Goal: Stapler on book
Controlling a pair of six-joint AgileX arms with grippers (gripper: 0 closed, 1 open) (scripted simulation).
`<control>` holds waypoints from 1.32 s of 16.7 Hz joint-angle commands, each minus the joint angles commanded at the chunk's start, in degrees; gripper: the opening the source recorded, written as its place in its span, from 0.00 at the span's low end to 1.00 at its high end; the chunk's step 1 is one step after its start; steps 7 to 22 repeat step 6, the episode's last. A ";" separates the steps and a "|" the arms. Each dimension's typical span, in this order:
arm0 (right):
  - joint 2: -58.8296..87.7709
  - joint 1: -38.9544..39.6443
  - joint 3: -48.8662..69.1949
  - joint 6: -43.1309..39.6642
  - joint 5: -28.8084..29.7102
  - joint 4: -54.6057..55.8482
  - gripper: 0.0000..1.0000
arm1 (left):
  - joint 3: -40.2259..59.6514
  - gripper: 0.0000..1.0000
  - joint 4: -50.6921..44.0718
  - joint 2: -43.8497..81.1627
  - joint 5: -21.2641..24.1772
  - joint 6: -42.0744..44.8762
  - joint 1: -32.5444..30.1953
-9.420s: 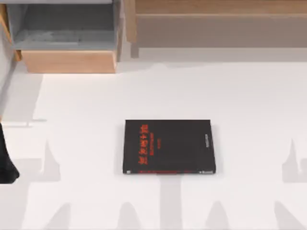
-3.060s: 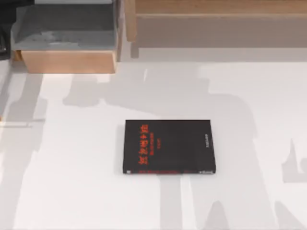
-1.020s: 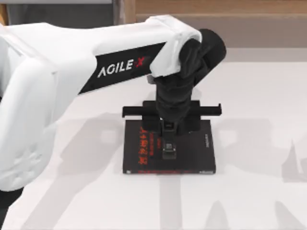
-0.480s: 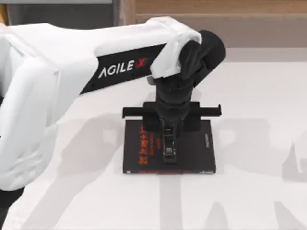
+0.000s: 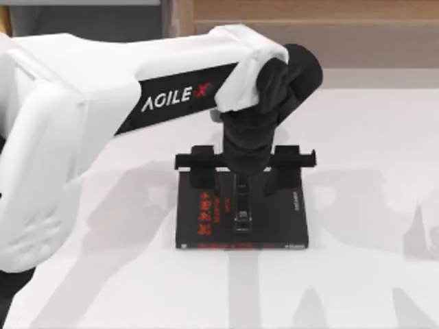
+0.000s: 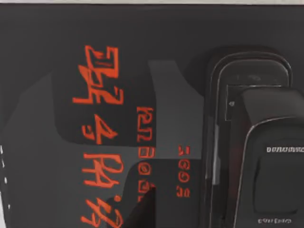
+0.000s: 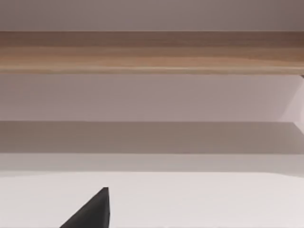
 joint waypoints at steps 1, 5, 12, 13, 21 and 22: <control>0.00 0.00 0.00 0.00 0.00 0.00 1.00 | 0.00 1.00 0.00 0.00 0.00 0.00 0.00; 0.00 0.00 0.00 0.00 0.00 0.00 1.00 | 0.00 1.00 0.00 0.00 0.00 0.00 0.00; 0.00 0.00 0.00 0.00 0.00 0.00 1.00 | 0.00 1.00 0.00 0.00 0.00 0.00 0.00; 0.00 0.00 0.00 0.00 0.00 0.00 1.00 | 0.00 1.00 0.00 0.00 0.00 0.00 0.00; 0.00 0.00 0.00 0.00 0.00 0.00 1.00 | 0.00 1.00 0.00 0.00 0.00 0.00 0.00; 0.00 0.00 0.00 0.00 0.00 0.00 1.00 | 0.00 1.00 0.00 0.00 0.00 0.00 0.00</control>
